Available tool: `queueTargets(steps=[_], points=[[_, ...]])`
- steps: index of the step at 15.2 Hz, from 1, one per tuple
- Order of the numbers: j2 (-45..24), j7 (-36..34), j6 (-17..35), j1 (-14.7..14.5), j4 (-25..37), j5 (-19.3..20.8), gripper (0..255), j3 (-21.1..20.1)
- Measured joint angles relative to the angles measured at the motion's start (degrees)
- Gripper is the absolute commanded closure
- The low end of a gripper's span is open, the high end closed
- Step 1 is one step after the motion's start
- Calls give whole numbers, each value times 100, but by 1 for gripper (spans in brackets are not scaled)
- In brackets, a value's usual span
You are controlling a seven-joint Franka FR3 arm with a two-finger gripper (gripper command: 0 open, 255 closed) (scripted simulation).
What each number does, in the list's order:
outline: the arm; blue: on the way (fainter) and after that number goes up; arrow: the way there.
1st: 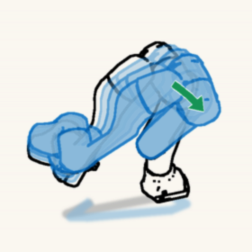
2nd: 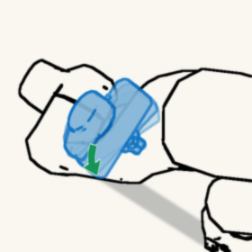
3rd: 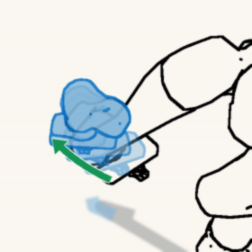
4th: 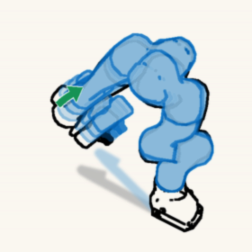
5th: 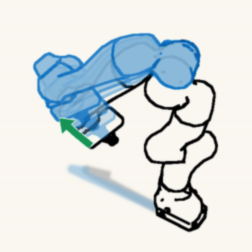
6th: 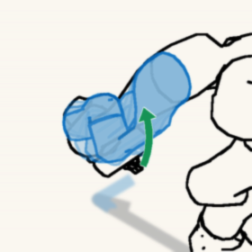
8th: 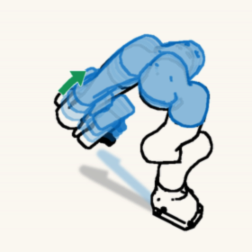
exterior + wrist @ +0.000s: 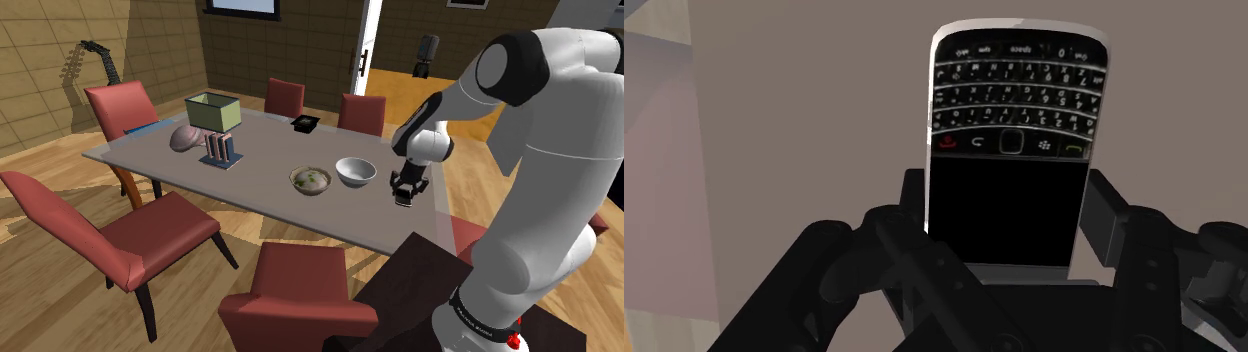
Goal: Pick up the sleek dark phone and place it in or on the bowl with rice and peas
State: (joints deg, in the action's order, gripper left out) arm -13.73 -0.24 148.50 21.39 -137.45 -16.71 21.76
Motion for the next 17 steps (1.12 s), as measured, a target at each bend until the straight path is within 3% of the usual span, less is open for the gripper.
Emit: queueTargets(steps=[17], points=[[1266,-833,-1202,-177,104,1085,255,303]])
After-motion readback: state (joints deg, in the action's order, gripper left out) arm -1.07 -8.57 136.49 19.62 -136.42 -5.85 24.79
